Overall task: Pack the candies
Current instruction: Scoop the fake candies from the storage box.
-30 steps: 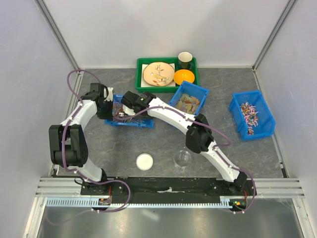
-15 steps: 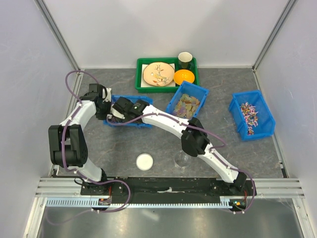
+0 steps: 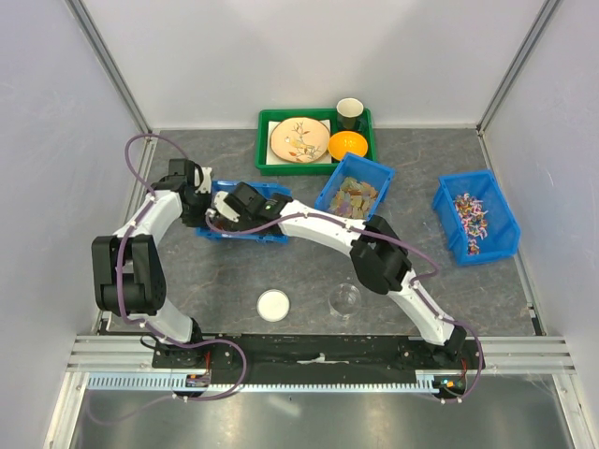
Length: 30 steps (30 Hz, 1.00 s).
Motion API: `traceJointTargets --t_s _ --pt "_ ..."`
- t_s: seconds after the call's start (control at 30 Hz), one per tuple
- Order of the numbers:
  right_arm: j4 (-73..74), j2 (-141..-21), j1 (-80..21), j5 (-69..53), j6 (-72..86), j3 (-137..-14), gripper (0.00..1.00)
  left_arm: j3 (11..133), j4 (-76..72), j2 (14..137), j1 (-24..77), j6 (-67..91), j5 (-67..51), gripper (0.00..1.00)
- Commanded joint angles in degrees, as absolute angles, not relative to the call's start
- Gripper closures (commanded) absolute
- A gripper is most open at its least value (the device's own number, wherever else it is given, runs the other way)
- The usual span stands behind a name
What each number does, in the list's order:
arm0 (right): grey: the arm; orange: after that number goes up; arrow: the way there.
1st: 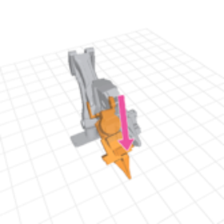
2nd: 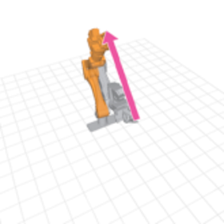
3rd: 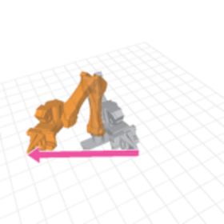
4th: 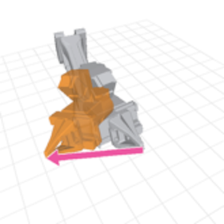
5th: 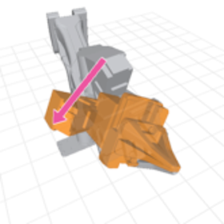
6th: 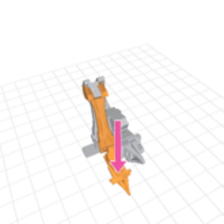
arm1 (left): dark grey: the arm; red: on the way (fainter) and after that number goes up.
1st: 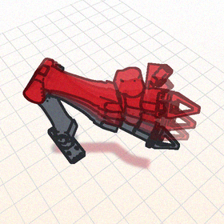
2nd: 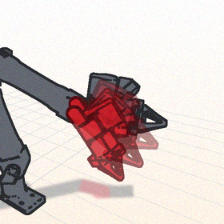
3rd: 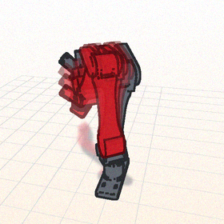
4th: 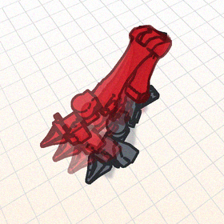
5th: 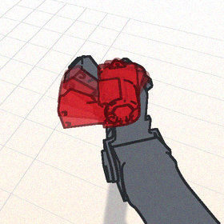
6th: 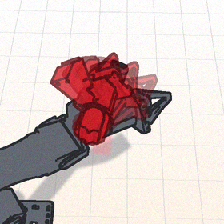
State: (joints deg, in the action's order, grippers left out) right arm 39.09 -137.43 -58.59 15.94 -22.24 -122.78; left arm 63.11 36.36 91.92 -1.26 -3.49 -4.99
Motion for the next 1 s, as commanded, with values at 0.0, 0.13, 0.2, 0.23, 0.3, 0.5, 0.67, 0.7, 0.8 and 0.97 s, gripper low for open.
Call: traceJointTargets --t_s 0.0,0.13,0.2,0.23,0.3,0.5,0.67,0.7,0.8,0.97 --pt "30.42 -131.14 -57.92 7.65 -17.40 -114.27 1.00 63.98 30.94 89.38 -0.61 -0.53 -8.61 0.98" --pt "28.40 -127.10 -55.20 1.15 -16.09 -109.26 1.00 63.98 30.94 89.74 -0.62 -0.53 -8.09 0.99" --pt "26.12 -124.38 -54.58 0.18 -15.99 -105.66 1.00 63.98 30.85 89.91 -0.61 -0.53 -7.82 0.98" --pt "25.49 -123.50 -54.06 0.18 -16.26 -104.51 1.00 63.90 30.76 89.83 -0.53 -0.53 -7.56 0.98" --pt "23.66 -120.86 -53.18 -2.28 -16.70 -101.70 1.00 63.90 30.67 89.91 -0.62 -0.53 -7.39 0.98" --pt "21.80 -115.32 -51.25 -3.69 -17.75 -97.65 1.00 63.72 30.32 90.26 -0.53 -0.53 -6.94 0.98" --pt "20.66 -111.45 -49.83 -5.62 -18.37 -94.75 1.00 63.63 30.24 90.53 -0.53 -0.62 -6.51 0.98" --pt "20.57 -110.92 -49.66 -5.45 -18.98 -94.40 1.00 63.63 30.23 90.53 -0.61 -0.62 -6.68 0.99" --pt "20.57 -109.43 -49.40 -4.92 -19.34 -93.25 1.00 63.63 30.23 90.79 -0.53 -0.62 -6.68 0.99" --pt "19.69 -106.09 -48.26 -5.97 -20.21 -90.27 1.00 63.63 30.32 90.88 -0.53 -0.70 -6.51 0.98"
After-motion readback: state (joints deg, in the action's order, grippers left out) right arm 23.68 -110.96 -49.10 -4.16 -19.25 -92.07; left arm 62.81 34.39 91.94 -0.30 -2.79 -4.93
